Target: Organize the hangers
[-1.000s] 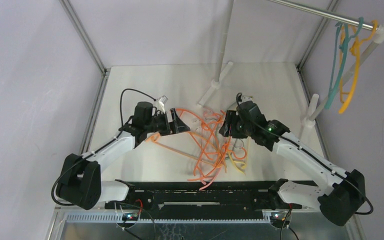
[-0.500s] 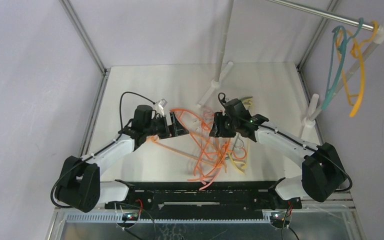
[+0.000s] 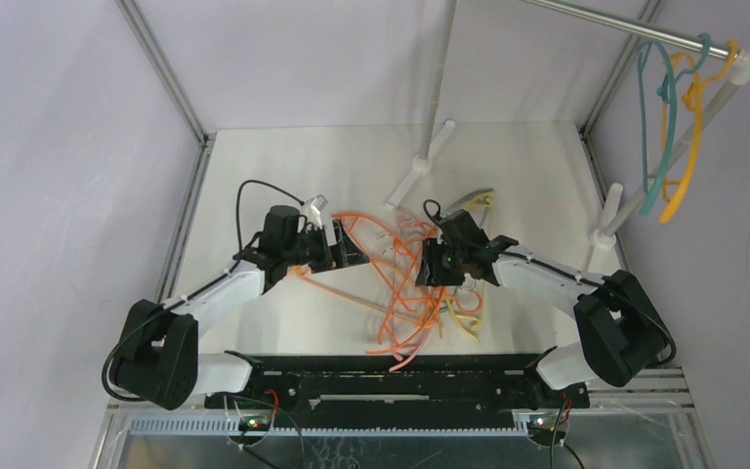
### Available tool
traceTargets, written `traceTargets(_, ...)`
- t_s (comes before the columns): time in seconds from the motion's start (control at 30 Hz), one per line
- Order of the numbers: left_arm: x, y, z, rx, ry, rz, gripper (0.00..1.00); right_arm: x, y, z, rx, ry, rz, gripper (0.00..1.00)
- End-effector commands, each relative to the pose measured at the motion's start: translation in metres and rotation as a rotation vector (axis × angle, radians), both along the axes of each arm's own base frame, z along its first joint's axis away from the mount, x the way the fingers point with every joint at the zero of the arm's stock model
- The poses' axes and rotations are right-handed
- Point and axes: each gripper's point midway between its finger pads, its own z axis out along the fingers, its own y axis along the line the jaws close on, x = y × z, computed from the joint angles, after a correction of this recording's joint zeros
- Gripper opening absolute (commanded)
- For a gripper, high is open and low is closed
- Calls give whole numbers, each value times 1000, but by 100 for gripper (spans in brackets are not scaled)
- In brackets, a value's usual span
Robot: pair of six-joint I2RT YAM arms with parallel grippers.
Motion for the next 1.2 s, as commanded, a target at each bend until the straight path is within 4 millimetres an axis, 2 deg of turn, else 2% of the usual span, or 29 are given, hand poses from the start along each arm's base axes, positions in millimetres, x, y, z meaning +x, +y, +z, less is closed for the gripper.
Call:
traceTargets(0.0,8,-4,6,-8,-40,-5,97,8,14,3,49,-40,45,53)
traceTargets(0.2,8,-3,4,-11,-38,10,97,4,23,-7,63,-8,79,50)
traceTargets(0.27,7,-2,2,-8,-33,13,97,1,25,-11,60,0,94,45)
traceTargets(0.33,7,-2,1,-7,-28,15,97,-3,28,-11,66,9,114,28)
traceTargets(0.4,7,-1,0,-7,-26,17,97,-7,28,-9,73,18,126,0)
traceTargets(0.5,8,-2,2,-10,-29,20,97,-9,18,0,31,-12,105,0)
traceTargets(0.6,10,-3,7,-18,-38,19,96,-11,2,23,-11,-76,71,0)
traceTargets(0.7,12,-5,12,-25,-46,17,96,-9,-25,56,-75,-169,5,0)
traceTargets(0.83,14,-8,23,-44,-59,9,96,0,-85,103,-242,-315,-156,0)
traceTargets(1.0,16,-11,43,-71,-95,-4,96,22,-159,157,-426,-458,-385,0)
traceTargets(1.17,16,-10,49,-61,-102,-13,96,38,-215,216,-578,-590,-550,0)
